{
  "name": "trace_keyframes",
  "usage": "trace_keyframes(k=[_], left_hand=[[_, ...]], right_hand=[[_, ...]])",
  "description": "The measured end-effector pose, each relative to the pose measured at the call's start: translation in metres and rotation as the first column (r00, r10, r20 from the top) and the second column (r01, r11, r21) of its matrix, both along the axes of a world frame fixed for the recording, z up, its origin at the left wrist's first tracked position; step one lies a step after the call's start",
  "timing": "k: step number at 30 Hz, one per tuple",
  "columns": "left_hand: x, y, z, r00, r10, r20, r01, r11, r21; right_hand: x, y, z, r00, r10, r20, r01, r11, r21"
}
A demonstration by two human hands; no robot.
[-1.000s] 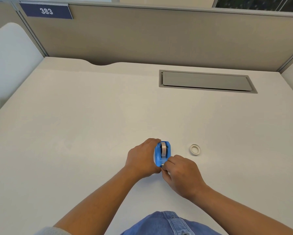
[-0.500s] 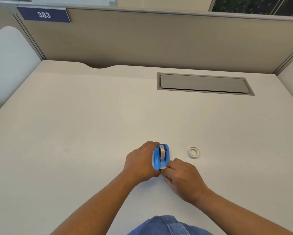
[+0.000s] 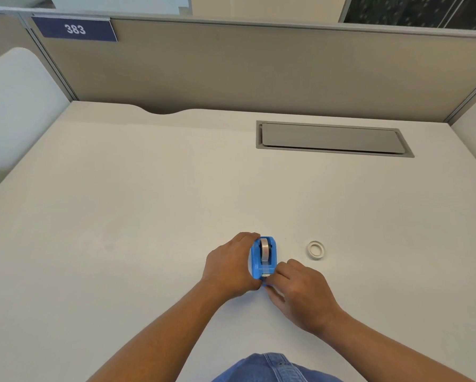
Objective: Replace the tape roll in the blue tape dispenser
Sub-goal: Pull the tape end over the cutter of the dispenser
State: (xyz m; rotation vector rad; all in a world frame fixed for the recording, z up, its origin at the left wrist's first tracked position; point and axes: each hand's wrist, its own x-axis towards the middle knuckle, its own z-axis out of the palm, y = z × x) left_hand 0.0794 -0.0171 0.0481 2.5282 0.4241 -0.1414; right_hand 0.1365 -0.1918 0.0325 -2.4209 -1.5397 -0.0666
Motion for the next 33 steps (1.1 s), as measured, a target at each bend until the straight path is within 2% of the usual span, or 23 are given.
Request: trace_keyframes(k=[3,7,12,20,23,28,33], left_hand=[[0.000,0.000,0.000,1.000,0.000,0.005,0.000,1.000,-0.001],[-0.001,0.000,0.000,1.000,-0.001,-0.004,0.001,1.000,0.004],[0.000,0.000,0.001,1.000,-0.004,-0.003,0.004,1.000,-0.001],[0.000,-0.001,0.002,1.000,0.001,0.000,-0.001,1.000,-0.007],[0.000,-0.001,0.002,1.000,0.000,-0.002,0.000,1.000,-0.004],[0.000,0.000,0.003,1.000,-0.004,-0.010,0.003,1.000,-0.007],[-0.001,0.000,0.001,1.000,-0.003,-0.017,0.003,1.000,-0.006]], right_hand=[[-0.002,-0.001,0.002,0.999,-0.025,-0.040,0.026,1.000,0.004],[-0.004,-0.003,0.009,0.980,-0.135,-0.144,0.142,0.989,0.035],[-0.008,-0.001,0.018,0.917,-0.242,-0.317,0.276,0.959,0.065],[-0.007,0.008,0.024,0.837,-0.285,-0.468,0.365,0.927,0.087],[-0.005,0.011,0.023,0.817,-0.314,-0.484,0.379,0.924,0.041],[-0.006,0.009,0.018,0.873,-0.312,-0.376,0.323,0.946,-0.034],[-0.004,0.008,0.018,0.873,-0.349,-0.342,0.355,0.934,-0.046]])
